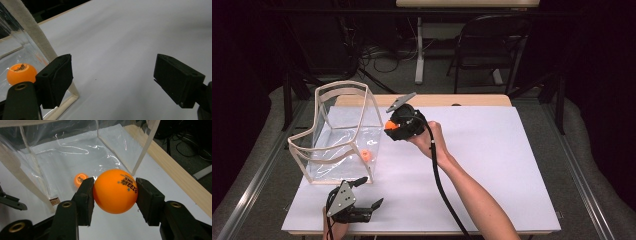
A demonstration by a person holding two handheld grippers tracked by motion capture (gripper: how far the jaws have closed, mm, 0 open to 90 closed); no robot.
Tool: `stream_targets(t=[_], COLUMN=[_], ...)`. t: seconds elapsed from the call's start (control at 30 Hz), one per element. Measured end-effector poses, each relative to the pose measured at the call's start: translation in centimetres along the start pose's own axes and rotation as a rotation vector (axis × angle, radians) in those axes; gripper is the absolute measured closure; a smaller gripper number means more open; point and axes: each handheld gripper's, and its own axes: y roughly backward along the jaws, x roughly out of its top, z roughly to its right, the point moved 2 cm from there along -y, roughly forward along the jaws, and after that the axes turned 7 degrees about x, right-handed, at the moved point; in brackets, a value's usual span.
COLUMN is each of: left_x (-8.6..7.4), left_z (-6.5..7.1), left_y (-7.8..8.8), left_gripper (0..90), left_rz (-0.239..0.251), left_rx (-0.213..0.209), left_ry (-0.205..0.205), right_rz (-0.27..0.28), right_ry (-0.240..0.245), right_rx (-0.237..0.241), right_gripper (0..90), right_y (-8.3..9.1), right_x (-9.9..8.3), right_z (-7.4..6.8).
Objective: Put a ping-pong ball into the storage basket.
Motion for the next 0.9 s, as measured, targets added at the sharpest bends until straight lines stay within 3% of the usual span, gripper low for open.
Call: stream_targets(t=[0.9], left_x=[0.0], left_z=[-0.1], left_y=[0.0], left_gripper=[15.7], left_rz=[0.001], left_rx=[0.006], left_ry=[0.002], right_rz=[0.004], right_ry=[0.020], right_rx=[0.000], right_gripper=[51.1], right_y=[0.3], right_x=[1.3], right_z=[-0.3])
